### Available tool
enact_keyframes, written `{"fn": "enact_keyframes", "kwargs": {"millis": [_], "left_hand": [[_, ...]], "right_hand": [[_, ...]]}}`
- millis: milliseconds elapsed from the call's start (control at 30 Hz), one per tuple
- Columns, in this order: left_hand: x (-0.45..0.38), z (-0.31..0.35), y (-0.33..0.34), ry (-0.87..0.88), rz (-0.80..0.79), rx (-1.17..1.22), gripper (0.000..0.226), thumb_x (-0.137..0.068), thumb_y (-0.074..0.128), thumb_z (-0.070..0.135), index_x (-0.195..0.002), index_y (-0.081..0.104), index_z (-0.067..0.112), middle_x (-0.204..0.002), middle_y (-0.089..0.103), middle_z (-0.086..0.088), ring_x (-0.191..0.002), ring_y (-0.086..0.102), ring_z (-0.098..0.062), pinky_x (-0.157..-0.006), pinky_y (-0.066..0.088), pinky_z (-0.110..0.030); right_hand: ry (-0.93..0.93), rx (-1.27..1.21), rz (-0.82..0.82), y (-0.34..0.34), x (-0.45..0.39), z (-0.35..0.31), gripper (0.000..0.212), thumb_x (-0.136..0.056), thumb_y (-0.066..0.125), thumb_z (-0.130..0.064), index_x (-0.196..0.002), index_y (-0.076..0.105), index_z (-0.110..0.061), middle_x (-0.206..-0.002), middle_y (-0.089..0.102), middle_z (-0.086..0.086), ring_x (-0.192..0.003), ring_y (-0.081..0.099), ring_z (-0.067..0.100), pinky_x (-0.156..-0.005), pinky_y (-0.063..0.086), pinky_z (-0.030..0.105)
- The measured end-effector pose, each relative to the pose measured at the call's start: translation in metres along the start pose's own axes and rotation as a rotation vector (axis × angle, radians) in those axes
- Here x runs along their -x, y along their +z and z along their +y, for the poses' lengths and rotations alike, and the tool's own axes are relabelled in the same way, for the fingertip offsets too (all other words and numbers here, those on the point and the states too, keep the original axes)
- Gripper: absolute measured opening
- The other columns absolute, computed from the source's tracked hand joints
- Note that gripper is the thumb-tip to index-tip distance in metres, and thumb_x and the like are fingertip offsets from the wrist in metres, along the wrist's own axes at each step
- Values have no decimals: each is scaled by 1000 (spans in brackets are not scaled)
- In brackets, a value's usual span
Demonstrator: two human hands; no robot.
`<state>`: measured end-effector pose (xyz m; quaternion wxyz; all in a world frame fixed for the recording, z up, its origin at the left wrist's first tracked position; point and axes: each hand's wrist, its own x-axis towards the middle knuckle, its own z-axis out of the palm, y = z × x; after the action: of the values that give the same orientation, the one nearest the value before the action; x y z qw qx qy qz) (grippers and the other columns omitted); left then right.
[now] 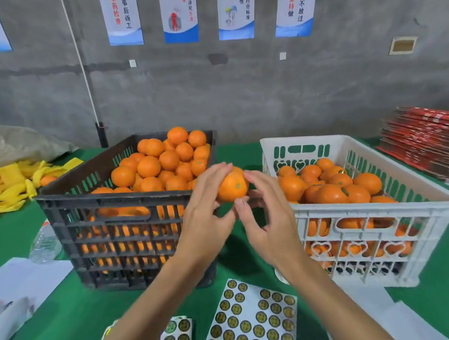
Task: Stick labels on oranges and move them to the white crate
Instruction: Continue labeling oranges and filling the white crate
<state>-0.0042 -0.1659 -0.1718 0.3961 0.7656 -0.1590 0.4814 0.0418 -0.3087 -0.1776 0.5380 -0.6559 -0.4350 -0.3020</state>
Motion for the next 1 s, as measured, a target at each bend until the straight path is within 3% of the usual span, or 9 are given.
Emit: {"fn": "enact_keyframes", "kwargs": {"millis": [100,200,300,400,467,567,800,1000], "left_hand": [[58,-14,19,-144,-129,-29,72,-89,78,9,-150,42,22,-149,38,7,-135,48,-15,-91,57,-27],[99,-34,30,-372,-340,-103,66,-90,76,17,-144,40,27,-139,33,12,-121,51,-7,-91,54,-24],[129,-47,34,-438,-544,-256,58,-90,69,13,-139,39,19,-133,31,6,-117,54,-22,-90,44,-19],[149,-51,32,-443,-597,-331,57,-88,69,13,-136,38,14,-133,31,0,-121,49,-23,-101,41,-20],[153,-53,30,-369,-610,-464,58,-87,71,17,-134,39,12,-132,31,-2,-117,49,-20,-88,42,-16],[153,-49,27,-362,-636,-568,57,-88,69,17,-136,38,16,-134,29,-2,-115,48,-19,-74,47,-17],[150,-48,26,-331,-711,-625,62,-90,67,18,-144,38,22,-140,23,0,-124,38,-20,-78,58,-24],[153,-46,24,-304,-675,-626,61,-86,73,17,-140,44,20,-135,30,1,-120,45,-20,-78,59,-25]], "right_hand": [[77,50,-62,-2,56,21,42,-101,63,-28,-142,52,-20,-141,46,-8,-129,54,21,-97,54,37],[229,128,-286,-7,99,42,40,-100,63,-31,-139,54,-25,-138,46,-16,-125,54,8,-101,51,29],[365,282,-514,-16,134,59,36,-102,59,-31,-136,59,-20,-138,49,-15,-119,56,5,-104,49,34],[397,545,-690,-19,158,60,61,-98,51,-59,-143,56,-17,-148,43,-10,-132,46,9,-113,39,26],[414,566,-698,-19,161,57,71,-93,50,-70,-139,61,-17,-141,48,-10,-127,48,9,-107,39,24],[381,545,-685,-17,159,54,66,-90,55,-71,-129,70,-19,-124,56,-12,-114,51,9,-100,41,25],[530,459,-581,-11,161,59,51,-90,67,-54,-124,73,-16,-106,52,-12,-105,46,8,-96,41,25],[530,458,-591,-7,158,61,30,-94,69,-41,-108,79,-16,-95,54,-8,-94,48,12,-85,45,29]]}}
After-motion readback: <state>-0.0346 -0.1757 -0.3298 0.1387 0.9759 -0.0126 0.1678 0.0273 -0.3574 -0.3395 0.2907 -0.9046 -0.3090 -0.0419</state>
